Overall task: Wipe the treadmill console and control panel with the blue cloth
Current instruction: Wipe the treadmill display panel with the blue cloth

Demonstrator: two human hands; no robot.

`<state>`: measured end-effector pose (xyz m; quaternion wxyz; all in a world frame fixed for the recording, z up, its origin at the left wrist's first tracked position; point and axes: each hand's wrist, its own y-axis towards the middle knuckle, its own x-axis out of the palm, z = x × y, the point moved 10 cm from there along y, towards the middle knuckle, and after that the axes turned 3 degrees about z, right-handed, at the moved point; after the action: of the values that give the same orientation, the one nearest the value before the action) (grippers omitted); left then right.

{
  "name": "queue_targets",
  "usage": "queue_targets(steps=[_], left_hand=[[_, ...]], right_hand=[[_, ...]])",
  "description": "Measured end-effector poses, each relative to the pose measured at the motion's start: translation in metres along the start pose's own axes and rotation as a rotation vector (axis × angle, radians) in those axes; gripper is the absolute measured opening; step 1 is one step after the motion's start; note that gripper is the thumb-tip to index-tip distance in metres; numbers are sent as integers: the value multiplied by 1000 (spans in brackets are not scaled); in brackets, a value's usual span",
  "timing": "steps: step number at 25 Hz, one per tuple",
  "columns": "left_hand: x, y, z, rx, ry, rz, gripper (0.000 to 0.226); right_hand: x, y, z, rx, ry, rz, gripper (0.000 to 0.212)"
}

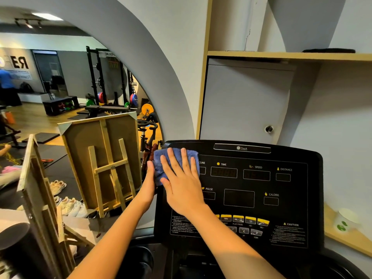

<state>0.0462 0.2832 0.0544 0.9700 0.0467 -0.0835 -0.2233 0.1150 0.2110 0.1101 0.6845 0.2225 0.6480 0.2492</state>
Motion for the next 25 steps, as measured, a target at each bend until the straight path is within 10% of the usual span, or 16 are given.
queue_targets(steps=[25], left_hand=[[4, -15, -22, -231, -129, 155, 52]], right_hand=[[55, -141, -41, 26, 77, -244, 62]])
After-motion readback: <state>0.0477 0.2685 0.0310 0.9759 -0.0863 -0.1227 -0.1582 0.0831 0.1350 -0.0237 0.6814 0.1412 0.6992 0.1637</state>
